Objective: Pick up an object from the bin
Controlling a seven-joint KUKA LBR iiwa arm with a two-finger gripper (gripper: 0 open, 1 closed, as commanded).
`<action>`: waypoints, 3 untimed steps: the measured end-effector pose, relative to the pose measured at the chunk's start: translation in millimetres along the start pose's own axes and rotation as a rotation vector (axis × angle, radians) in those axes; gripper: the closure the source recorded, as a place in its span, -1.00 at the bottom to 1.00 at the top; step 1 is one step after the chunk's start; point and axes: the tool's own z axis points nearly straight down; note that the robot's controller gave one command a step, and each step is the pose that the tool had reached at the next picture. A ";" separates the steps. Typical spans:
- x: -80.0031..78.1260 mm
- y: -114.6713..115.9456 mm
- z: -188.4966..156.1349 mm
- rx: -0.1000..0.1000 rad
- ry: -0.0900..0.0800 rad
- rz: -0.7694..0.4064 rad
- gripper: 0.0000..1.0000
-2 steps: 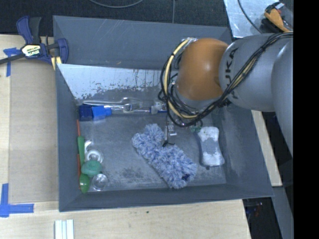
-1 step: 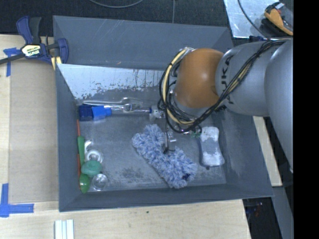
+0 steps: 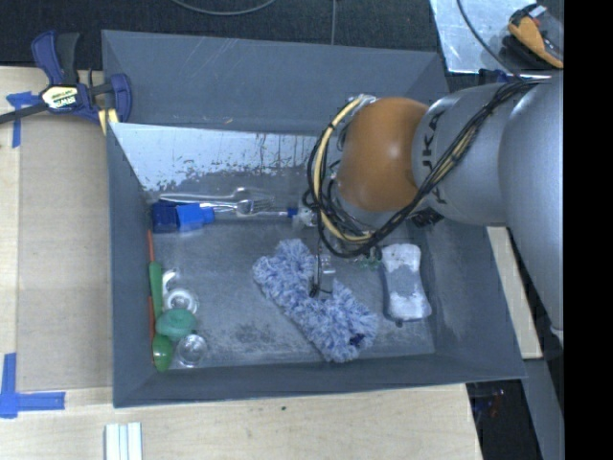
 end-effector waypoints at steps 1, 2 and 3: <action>-3.2 3.5 -7.9 -0.001 0.001 -0.129 1.00; -3.2 3.5 -7.9 -0.001 0.001 -0.129 1.00; -3.2 3.5 -8.0 -0.001 0.000 -0.129 1.00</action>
Offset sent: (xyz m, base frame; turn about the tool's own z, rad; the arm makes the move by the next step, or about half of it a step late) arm 0.0000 0.0000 0.0000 0.0000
